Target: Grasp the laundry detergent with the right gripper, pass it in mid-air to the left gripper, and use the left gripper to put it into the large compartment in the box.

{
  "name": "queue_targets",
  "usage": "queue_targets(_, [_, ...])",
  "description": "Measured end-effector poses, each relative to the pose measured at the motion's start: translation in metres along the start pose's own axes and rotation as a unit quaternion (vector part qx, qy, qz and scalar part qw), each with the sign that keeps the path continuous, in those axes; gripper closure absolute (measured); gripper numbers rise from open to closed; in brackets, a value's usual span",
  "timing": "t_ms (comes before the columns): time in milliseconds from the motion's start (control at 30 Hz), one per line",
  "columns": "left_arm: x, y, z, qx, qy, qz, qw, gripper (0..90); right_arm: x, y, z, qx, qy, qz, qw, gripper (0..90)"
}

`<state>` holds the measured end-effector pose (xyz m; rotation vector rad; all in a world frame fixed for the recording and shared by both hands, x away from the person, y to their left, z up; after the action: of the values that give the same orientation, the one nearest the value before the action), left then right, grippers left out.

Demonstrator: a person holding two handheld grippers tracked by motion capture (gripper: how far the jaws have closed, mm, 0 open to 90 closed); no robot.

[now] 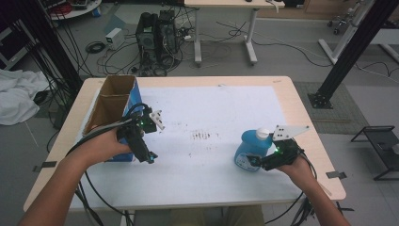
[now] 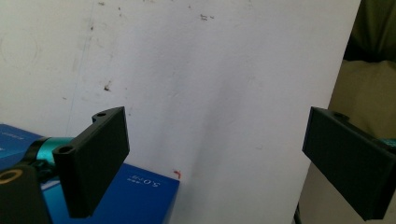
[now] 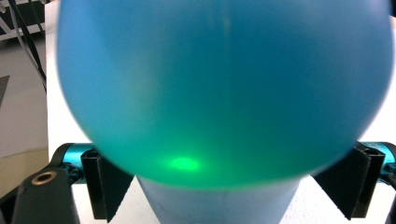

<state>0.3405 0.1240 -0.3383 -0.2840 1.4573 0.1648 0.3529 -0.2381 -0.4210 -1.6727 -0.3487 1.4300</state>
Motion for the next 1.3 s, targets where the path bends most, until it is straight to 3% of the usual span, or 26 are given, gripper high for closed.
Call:
queue_targets(33, [0.0001, 0.0001, 0.0001, 0.000, -0.002, 0.000, 1.0000, 7.2, -0.0002, 0.0002, 0.0000, 0.000, 0.000, 0.000, 1.0000, 14.4])
queue_targets(67, [-0.0014, 0.0015, 0.0018, 0.013, -0.003, 0.011, 0.9999, 7.2, -0.0005, 0.0001, 0.0002, 0.003, 0.000, 0.000, 1.0000, 14.4])
queue_targets(133, [0.0000, 0.0001, 0.0000, -0.001, -0.002, 0.000, 1.0000, 7.2, -0.0003, 0.0003, 0.0000, 0.001, 0.001, 0.001, 1.0000, 14.5])
queue_targets(167, [-0.0008, 0.0009, 0.0011, 0.008, -0.004, 0.008, 0.9999, 7.1, 0.0000, 0.0002, 0.0000, 0.000, 0.000, 0.000, 1.0000, 14.6])
queue_targets(200, [0.0002, -0.0002, -0.0003, -0.001, -0.002, -0.001, 1.0000, 7.2, 0.0000, 0.0000, 0.0007, 0.002, -0.002, 0.000, 1.0000, 14.8])
queue_targets(333, [-0.0005, 0.0004, 0.0007, 0.007, -0.004, 0.006, 1.0000, 7.2, -0.0002, 0.0002, 0.0003, -0.002, 0.001, 0.000, 1.0000, 15.9])
queue_targets(433, [0.0008, -0.0007, -0.0006, -0.001, -0.001, -0.001, 1.0000, 7.2, -0.0008, 0.0006, 0.0011, 0.005, 0.002, 0.000, 1.0000, 16.2])
queue_targets(467, [0.0006, -0.0008, -0.0008, -0.001, 0.000, -0.001, 1.0000, 7.2, -0.0006, 0.0004, 0.0006, 0.000, 0.003, -0.002, 1.0000, 18.7])
queue_targets(500, [-0.0003, 0.0003, 0.0009, 0.011, -0.003, 0.009, 0.9999, 7.2, -0.0014, 0.0007, 0.0001, -0.011, 0.001, -0.002, 0.9999, 24.2])
queue_targets(700, [0.0002, -0.0004, 0.0002, 0.006, -0.002, 0.005, 1.0000, 7.2, -0.0005, 0.0006, 0.0018, -0.007, 0.002, -0.004, 1.0000, 24.7])
queue_targets(1133, [0.0006, -0.0013, -0.0010, -0.001, -0.002, -0.002, 1.0000, 7.2, -0.0011, 0.0006, 0.0029, -0.023, 0.005, -0.008, 0.9997, 40.0])
queue_targets(1167, [-0.0003, -0.0004, 0.0003, 0.008, -0.004, 0.006, 0.9999, 7.2, -0.0010, 0.0000, 0.0040, -0.019, 0.005, -0.013, 0.9997, 42.2])
queue_targets(1200, [0.0006, -0.0016, -0.0011, -0.001, -0.001, -0.003, 1.0000, 7.2, -0.0018, 0.0002, 0.0043, -0.020, 0.005, -0.011, 0.9997, 42.5])
queue_targets(1233, [-0.0006, -0.0008, 0.0002, 0.008, -0.002, 0.007, 0.9999, 7.2, -0.0021, 0.0002, 0.0044, -0.019, 0.006, -0.011, 0.9997, 43.0])
queue_targets(1300, [-0.0007, -0.0018, 0.0000, 0.007, -0.004, 0.003, 1.0000, 7.2, -0.0027, 0.0016, 0.0083, -0.004, -0.003, -0.005, 1.0000, 43.6])
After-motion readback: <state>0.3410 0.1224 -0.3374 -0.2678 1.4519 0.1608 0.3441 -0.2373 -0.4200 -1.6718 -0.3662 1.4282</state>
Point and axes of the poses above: each handheld gripper's, and its own axes: x roughly forward along the jaws, y roughly out of its underside, z roughly to its left, the point moved 6 cm from there along x, roughly forward along the jaws, and after that the axes turned 10 degrees about z, right-handed, at the moved point
